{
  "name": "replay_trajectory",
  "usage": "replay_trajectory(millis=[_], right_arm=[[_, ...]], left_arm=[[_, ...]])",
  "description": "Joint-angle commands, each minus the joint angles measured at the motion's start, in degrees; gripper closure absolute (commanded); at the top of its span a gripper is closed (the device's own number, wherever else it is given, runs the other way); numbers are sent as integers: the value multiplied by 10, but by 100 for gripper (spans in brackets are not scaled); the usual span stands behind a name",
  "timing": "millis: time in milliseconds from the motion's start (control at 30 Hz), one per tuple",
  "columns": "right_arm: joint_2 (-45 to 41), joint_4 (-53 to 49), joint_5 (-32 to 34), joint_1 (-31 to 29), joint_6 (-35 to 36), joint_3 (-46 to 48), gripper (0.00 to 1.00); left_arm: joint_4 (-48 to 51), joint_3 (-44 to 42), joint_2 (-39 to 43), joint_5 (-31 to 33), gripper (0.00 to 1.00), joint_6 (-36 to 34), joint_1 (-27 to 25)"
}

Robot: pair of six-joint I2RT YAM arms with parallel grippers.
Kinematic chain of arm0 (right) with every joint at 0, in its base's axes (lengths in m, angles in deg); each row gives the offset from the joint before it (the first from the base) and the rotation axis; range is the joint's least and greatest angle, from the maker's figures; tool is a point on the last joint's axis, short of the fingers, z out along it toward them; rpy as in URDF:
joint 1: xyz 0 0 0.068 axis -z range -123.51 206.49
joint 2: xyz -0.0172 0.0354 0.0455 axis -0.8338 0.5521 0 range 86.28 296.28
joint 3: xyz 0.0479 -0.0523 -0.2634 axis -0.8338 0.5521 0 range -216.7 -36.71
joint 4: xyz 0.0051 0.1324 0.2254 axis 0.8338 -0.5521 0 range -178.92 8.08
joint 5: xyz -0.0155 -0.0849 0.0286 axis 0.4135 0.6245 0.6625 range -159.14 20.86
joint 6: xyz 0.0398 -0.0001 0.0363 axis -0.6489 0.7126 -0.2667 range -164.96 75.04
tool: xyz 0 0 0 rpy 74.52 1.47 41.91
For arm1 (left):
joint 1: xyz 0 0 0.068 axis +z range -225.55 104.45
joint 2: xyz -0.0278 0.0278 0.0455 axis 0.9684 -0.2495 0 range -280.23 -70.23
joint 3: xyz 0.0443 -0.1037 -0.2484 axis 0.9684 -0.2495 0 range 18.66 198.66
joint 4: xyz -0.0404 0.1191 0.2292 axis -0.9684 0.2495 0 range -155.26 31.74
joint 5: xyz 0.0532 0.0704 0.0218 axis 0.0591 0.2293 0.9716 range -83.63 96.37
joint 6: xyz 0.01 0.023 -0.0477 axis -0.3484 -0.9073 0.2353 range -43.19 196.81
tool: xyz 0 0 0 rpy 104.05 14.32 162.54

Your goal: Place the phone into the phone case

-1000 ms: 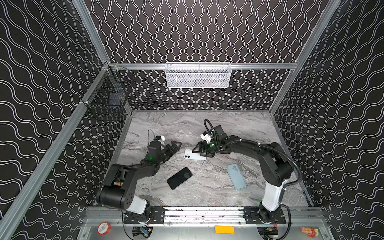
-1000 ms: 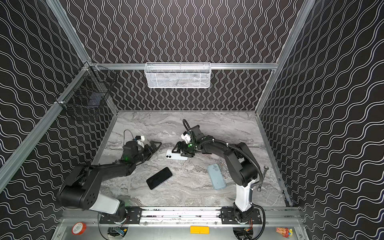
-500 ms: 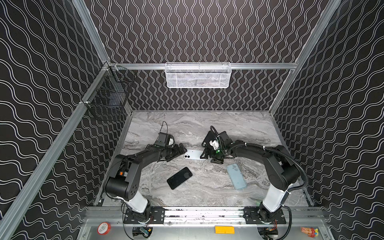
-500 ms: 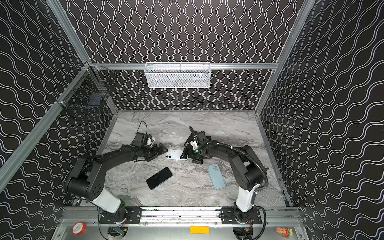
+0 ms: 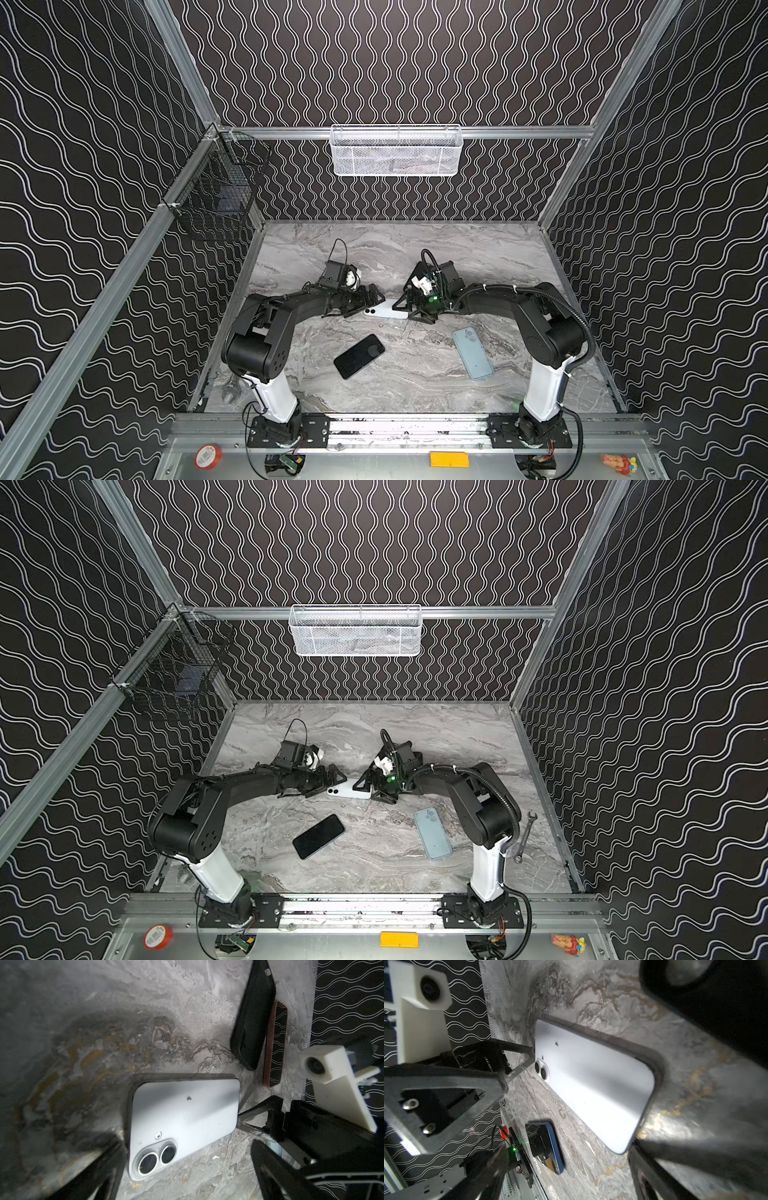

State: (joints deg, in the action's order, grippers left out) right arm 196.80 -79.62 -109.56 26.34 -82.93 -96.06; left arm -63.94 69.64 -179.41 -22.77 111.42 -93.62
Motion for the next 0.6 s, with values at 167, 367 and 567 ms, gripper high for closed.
replay_trajectory(millis=[167,367,567], right_arm=[[-8,-19,73,14,-2,18,7],[-2,-36,79,25,14,12,7],[22,-9,55,24,3,5,8]], left_arm=[[3,-19,9,23,2,23,-4],[4,-8,5,26,2,20,-5],[-1,5,-8,26,2,20,-5]])
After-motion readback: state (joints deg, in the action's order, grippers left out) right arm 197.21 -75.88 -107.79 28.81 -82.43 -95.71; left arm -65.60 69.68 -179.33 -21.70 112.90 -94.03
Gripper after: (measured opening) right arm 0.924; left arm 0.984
